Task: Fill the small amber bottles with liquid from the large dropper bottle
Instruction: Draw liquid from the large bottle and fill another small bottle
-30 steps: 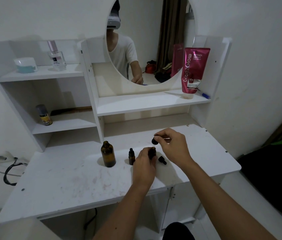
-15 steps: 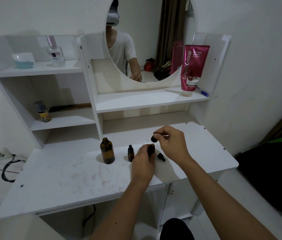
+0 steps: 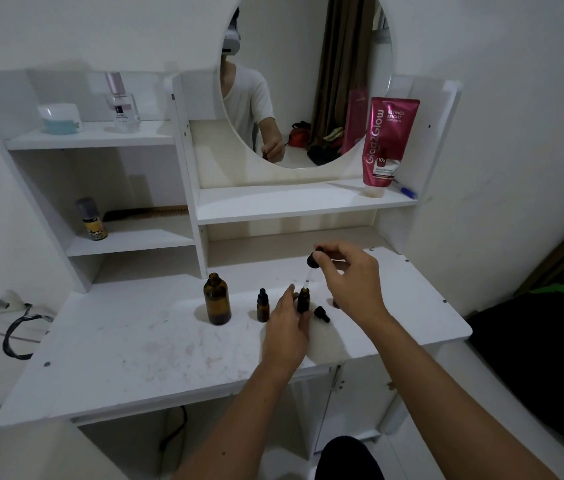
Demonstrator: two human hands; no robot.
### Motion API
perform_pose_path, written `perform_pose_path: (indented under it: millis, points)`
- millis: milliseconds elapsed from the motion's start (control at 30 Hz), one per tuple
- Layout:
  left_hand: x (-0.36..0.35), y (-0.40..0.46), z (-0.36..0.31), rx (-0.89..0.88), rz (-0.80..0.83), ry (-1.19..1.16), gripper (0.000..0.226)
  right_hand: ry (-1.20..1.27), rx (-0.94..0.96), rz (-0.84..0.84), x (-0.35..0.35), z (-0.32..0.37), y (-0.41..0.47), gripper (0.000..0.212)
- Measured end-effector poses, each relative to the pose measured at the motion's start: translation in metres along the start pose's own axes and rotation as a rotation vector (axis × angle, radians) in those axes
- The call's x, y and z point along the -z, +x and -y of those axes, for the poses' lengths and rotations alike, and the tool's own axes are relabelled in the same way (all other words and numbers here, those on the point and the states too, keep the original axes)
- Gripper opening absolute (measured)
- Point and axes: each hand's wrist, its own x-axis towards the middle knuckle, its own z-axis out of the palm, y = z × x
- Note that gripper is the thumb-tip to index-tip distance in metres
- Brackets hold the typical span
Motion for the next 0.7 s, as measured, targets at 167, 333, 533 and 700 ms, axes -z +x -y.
perform_pose_path:
  millis: [167,333,533,700]
  points:
    - [0.016,-0.012,0.006,0.007,0.086,-0.007,0.065,0.021,0.067,-0.039,0.009,0.021,0.000,0.009]
    - [0.050,-0.034,0.020,-0.031,0.140,-0.085,0.058,0.062,0.071,-0.026,-0.001,0.041,-0.001,0.013]
    - [0.112,-0.042,0.046,0.030,-0.005,-0.170,0.041,0.166,0.072,0.056,-0.042,0.066,-0.004,0.017]
    - [0.145,-0.036,0.062,0.122,-0.252,-0.185,0.022,0.191,0.096,0.092,-0.074,0.079,-0.002,0.018]
